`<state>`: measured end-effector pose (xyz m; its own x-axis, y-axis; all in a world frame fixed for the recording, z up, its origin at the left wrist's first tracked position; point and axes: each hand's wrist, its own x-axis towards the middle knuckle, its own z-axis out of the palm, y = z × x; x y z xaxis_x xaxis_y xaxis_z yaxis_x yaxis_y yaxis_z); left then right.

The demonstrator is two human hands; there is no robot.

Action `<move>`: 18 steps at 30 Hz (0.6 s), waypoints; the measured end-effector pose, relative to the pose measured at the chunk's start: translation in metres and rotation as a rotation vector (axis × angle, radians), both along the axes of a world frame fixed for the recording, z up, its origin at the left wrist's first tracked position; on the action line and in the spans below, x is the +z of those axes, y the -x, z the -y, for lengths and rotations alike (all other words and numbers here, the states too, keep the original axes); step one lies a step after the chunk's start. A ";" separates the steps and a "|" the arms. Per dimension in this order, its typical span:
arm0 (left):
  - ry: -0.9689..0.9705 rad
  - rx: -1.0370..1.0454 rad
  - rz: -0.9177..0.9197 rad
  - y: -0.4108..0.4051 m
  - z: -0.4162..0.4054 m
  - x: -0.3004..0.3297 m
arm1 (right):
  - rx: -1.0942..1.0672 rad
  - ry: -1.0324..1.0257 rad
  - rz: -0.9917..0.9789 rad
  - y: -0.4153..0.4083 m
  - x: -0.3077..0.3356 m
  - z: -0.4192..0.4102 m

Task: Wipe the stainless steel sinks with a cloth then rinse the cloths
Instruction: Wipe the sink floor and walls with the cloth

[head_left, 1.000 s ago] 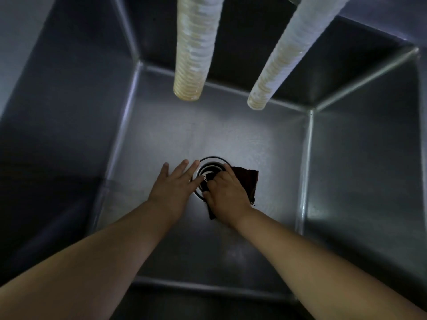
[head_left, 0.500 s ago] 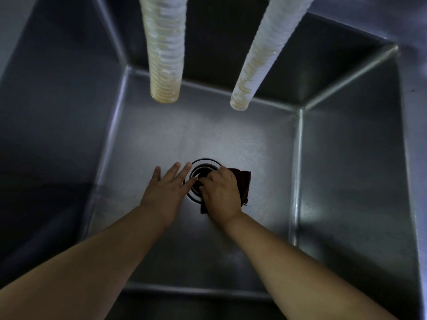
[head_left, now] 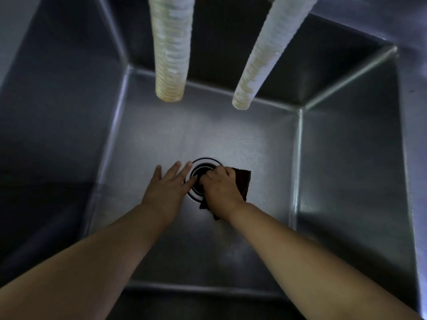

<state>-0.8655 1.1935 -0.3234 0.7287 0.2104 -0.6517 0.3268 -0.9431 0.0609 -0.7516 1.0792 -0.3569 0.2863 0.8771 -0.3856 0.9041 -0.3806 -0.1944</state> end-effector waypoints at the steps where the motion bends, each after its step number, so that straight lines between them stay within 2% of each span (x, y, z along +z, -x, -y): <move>1: 0.006 0.006 0.007 0.001 0.000 0.000 | -0.008 -0.013 -0.023 0.001 0.003 0.002; 4: 0.021 0.010 0.022 0.003 0.001 -0.002 | -0.082 -0.163 -0.061 -0.001 0.011 0.017; 8: 0.028 0.009 0.030 0.004 -0.001 -0.003 | -0.219 -0.494 0.081 -0.029 0.028 0.019; 10: 0.031 0.004 0.021 0.005 0.000 -0.003 | -0.248 -0.559 0.170 -0.050 0.035 0.011; 12: 0.033 0.007 0.017 0.005 0.000 -0.002 | -0.166 -0.471 0.204 -0.069 0.033 0.008; 15: 0.026 0.001 0.013 0.006 -0.001 0.001 | -0.026 -0.209 0.053 -0.076 0.016 0.018; 18: -0.048 0.001 0.072 0.021 -0.004 0.005 | -0.127 -0.200 -0.023 -0.057 0.005 0.044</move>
